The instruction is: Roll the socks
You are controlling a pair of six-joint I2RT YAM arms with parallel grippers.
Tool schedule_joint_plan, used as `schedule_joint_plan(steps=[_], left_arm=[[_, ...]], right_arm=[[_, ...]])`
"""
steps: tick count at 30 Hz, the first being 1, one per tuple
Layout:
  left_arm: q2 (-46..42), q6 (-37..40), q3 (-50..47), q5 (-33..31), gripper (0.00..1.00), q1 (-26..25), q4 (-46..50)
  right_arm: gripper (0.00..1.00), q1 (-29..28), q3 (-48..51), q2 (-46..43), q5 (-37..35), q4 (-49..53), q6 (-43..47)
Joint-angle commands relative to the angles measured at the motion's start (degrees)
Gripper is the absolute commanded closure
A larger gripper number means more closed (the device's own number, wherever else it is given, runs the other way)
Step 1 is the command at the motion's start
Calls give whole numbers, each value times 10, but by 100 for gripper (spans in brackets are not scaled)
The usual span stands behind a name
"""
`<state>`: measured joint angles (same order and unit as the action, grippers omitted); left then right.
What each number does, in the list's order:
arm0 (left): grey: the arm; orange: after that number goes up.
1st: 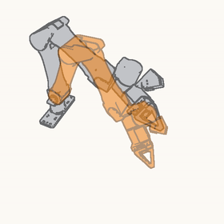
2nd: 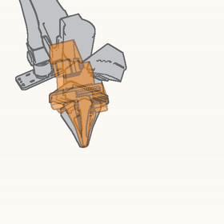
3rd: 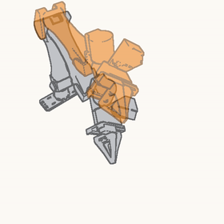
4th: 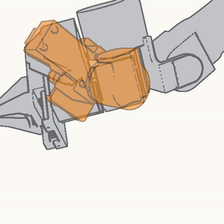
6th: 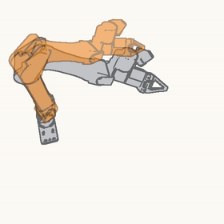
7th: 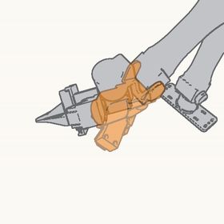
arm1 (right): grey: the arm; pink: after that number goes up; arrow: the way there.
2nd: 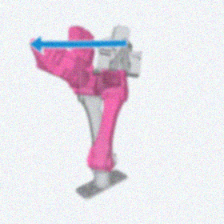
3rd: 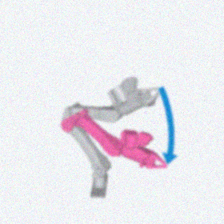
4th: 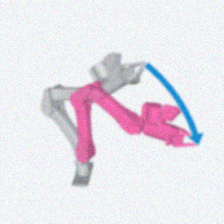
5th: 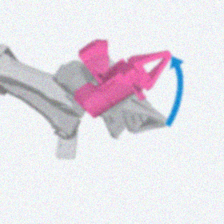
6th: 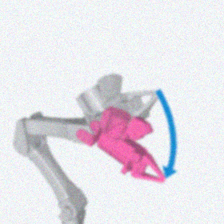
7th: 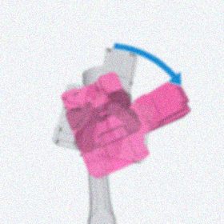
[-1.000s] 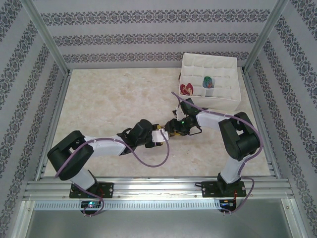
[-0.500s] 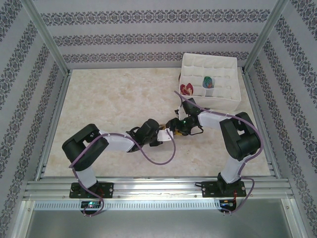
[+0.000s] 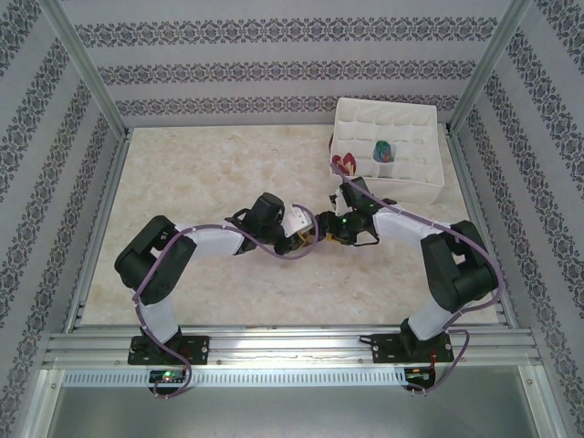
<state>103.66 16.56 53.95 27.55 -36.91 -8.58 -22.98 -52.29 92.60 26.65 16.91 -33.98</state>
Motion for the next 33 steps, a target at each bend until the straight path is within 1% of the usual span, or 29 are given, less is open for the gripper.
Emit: schedule_joint_plan(steps=[1, 5, 12, 18, 25, 33], left_arm=[[22, -60, 9, 56, 100, 6, 64], [36, -76, 23, 66, 100, 10, 81], [55, -122, 41, 94, 100, 28, 90], [64, -130, 46, 106, 100, 33, 91], [71, -133, 45, 111, 100, 35, 88], [76, -131, 47, 127, 100, 36, 81]], right_arm=[[34, 3, 14, -32, -36, 5, -29], [34, 3, 22, -45, -42, -5, -51], [33, 2, 33, -44, -28, -31, -93], [32, 2, 47, -41, -22, -53, -130], [31, 0, 48, -14, -2, -85, -157], [31, 0, 25, 45, 17, -113, -180]])
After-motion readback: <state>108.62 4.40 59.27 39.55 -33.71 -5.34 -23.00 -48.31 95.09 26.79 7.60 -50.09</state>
